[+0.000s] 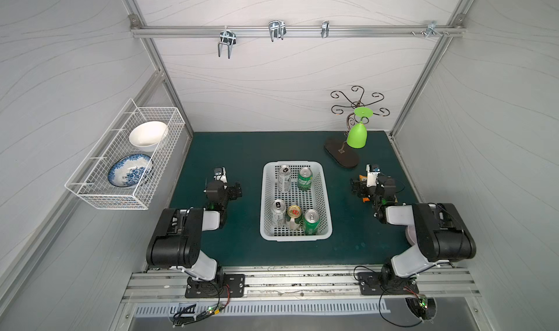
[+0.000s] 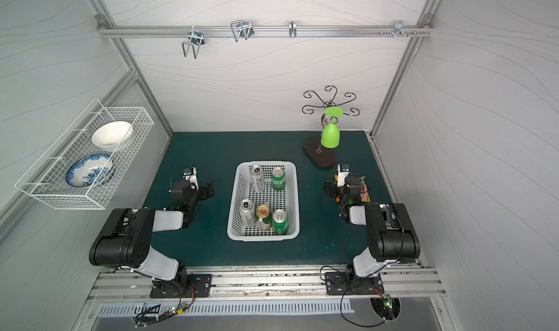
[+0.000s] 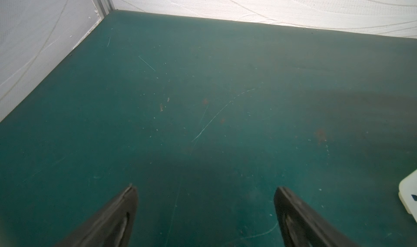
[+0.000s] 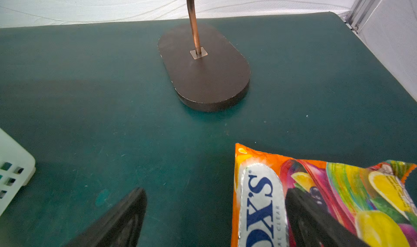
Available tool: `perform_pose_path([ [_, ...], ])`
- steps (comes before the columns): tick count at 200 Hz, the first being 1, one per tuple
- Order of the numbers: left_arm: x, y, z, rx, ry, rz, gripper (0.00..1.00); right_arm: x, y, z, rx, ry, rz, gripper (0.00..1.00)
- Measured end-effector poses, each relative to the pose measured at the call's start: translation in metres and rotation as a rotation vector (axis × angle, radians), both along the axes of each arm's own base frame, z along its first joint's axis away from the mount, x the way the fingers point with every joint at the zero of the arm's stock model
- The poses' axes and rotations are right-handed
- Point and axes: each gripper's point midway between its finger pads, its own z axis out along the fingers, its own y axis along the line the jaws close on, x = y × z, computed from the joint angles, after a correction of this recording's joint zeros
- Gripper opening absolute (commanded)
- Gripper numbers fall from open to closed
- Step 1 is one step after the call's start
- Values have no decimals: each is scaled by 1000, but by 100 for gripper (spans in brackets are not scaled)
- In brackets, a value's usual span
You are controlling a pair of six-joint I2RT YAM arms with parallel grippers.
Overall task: Take out the drinks from the basket
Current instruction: Pick up the drink from the basket.
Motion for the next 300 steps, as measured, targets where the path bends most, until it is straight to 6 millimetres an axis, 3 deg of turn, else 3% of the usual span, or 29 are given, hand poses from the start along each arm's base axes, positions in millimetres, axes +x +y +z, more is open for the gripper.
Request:
perform_pose_path([
  [126,0,0,0,-2,-1,-1,99,0,0,0,0,0,0,99],
  [153,-4,0,13,-5,-10,-3,98,-4,-2,4,-4,25,-11,99],
  [168,-10,0,46,-10,-73,3,98,-8,-2,31,9,-2,-14,99],
  [196,-25,3,130,-72,-263,42,98,-6,6,118,66,-147,21,99],
  [206,-30,1,151,-116,-296,48,98,-8,10,142,85,-174,38,99],
  [219,-34,-3,169,-184,-312,40,98,-14,16,159,110,-176,61,99],
  [238,-42,-16,181,-297,-287,8,98,-29,27,166,156,-124,104,99],
  [260,-52,-36,180,-422,-213,-50,98,-51,47,168,207,-39,171,99],
  [300,-69,-85,182,-562,-50,-216,99,-90,113,191,235,52,389,99],
])
